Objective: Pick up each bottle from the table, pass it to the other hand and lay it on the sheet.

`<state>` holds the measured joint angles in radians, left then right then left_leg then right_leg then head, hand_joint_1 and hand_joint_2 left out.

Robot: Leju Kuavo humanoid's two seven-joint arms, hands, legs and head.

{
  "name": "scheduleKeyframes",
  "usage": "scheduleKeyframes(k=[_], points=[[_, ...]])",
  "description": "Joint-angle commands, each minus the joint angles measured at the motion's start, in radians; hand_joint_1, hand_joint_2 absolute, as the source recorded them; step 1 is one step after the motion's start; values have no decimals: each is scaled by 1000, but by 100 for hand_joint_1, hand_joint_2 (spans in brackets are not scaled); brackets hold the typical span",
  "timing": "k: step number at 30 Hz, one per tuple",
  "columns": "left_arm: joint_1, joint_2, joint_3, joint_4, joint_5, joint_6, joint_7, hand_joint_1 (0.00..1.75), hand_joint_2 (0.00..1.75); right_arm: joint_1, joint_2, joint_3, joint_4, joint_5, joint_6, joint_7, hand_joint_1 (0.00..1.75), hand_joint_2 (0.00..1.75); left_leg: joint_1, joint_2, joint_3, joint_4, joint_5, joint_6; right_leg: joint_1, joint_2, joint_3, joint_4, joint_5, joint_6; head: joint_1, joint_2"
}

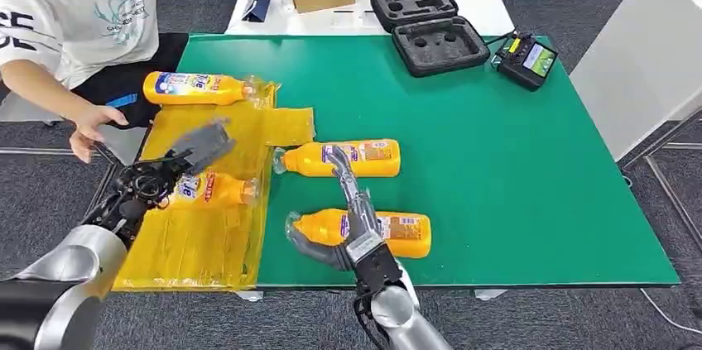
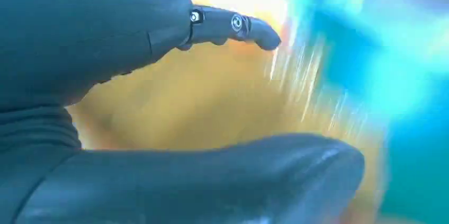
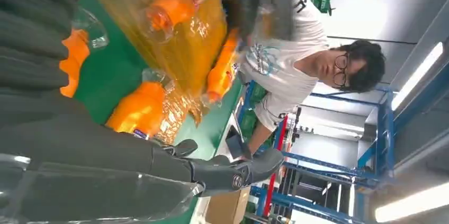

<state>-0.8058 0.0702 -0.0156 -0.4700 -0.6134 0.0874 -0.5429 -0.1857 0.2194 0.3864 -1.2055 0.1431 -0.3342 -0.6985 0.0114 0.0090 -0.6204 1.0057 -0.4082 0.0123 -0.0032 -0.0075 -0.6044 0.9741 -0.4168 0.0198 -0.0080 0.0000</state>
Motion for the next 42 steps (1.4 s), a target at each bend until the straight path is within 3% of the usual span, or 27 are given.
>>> scheduleKeyframes(k=[1, 2, 3, 7, 9, 13, 19, 42], points=[[14, -55, 88, -45, 14, 102, -30, 0, 0, 1, 15, -33, 25, 4, 3, 0, 0, 175, -1, -2, 6, -2, -2, 0, -1, -1, 6, -1, -3, 0, 1, 0], [24, -56, 96, -68, 10, 224, -64, 0, 0, -1, 14, -32, 26, 10, 4, 0, 0, 175, 0, -2, 4, -1, -1, 0, -1, -1, 4, -1, -2, 0, 0, 0], [40, -64, 106, -98, 21, 417, -127, 0, 175, -1, 16, -25, 24, 25, 0, 0, 0, 175, -1, -2, 6, -1, -2, 0, -1, -1, 6, -1, -2, 0, 0, 0], [148, -44, 114, -290, 196, 525, -155, 0, 175, -21, -26, 40, 35, 160, -36, 63, 0, 175, 0, 1, 4, -1, -2, 0, 0, 2, 3, -1, -1, 0, 0, 0], [243, -13, 94, -433, 251, 581, -155, 0, 175, -45, -81, 79, 31, 417, -5, 298, 0, 175, -1, 3, 4, -2, -1, 0, -1, 4, 3, -2, -1, 0, 0, 0], [376, -1, 107, -614, 268, 611, -155, 0, 175, -71, -112, 66, 21, 665, 142, 529, 0, 175, -1, 4, 5, -2, -2, 0, -1, 5, 4, -2, -1, 0, 0, 0], [448, -43, 153, -717, 243, 583, -155, 0, 175, -90, -136, 44, -1, 832, 234, 660, 0, 175, -1, 1, 2, 0, -2, 0, -1, 1, 1, 0, -1, 0, 1, 0], [494, -52, 199, -771, 240, 573, -155, 0, 175, -141, -163, 33, 80, 834, 241, 691, 0, 175, 0, 0, 3, -1, -1, 0, -1, 1, 3, -1, -1, 0, 0, 0]])
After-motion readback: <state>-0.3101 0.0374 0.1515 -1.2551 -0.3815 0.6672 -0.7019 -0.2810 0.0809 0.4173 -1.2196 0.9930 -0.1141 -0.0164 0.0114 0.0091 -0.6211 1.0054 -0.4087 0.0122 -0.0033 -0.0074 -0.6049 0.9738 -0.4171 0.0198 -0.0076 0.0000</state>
